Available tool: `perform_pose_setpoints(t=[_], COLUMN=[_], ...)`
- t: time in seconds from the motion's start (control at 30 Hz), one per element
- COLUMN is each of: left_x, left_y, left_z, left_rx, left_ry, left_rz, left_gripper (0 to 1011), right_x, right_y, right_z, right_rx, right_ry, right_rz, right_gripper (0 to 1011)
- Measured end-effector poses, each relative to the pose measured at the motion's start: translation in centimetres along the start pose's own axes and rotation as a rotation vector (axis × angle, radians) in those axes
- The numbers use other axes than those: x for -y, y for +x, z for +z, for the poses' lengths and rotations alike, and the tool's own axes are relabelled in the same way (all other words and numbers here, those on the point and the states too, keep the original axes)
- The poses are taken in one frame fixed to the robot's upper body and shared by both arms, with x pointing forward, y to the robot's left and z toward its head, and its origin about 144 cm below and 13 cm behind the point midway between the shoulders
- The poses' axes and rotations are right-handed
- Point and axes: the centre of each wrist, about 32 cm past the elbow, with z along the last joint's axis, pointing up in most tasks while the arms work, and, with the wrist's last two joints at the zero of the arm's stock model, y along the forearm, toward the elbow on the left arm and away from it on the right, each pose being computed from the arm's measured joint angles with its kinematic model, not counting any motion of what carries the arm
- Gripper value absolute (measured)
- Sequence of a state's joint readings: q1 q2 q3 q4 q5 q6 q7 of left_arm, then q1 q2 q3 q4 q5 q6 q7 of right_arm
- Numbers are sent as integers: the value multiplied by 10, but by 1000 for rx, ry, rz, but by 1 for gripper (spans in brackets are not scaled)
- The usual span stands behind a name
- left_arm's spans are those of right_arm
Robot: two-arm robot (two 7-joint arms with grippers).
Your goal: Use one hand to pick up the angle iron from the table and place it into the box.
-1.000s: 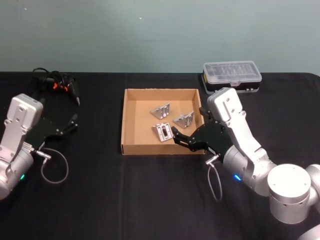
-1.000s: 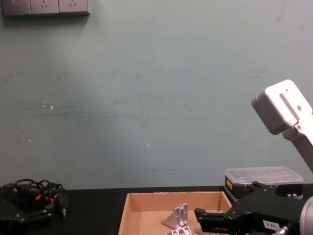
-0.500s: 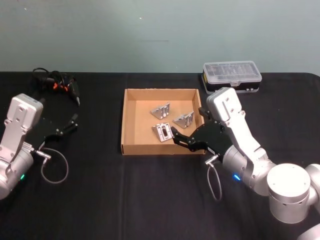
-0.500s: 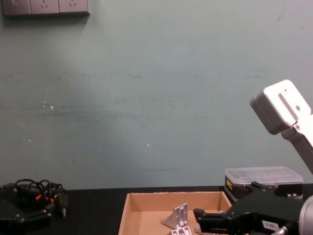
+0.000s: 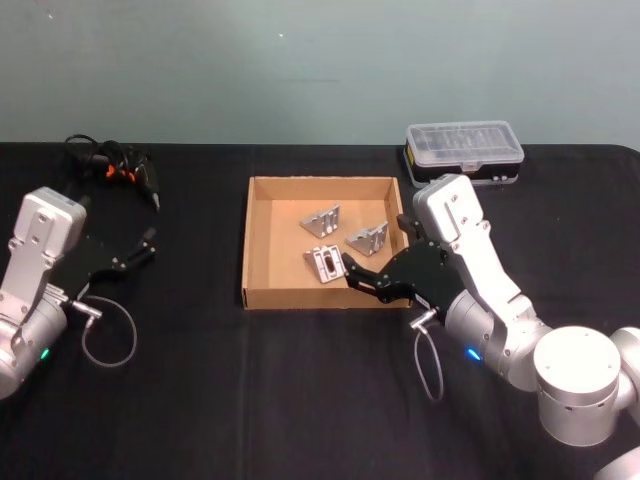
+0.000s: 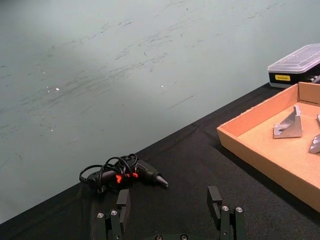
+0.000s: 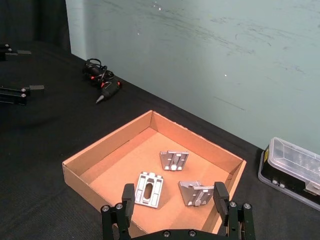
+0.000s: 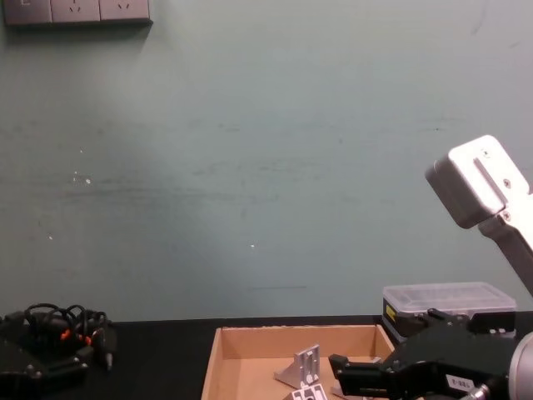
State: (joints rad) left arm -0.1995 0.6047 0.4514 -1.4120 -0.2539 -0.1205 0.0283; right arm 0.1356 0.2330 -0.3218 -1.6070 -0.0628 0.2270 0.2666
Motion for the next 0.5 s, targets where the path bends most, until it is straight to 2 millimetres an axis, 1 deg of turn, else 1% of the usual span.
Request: perform_pose_setpoints(t=[0.5], left_x=[0], left_y=[0], left_z=[0], left_rx=[0], left_ry=[0], left_rz=[0], left_gripper=[1011], right_x=[0], right_y=[0], right_z=[0], right_rx=[0], right_ry=[0], right_rz=[0], right_gripper=[1000])
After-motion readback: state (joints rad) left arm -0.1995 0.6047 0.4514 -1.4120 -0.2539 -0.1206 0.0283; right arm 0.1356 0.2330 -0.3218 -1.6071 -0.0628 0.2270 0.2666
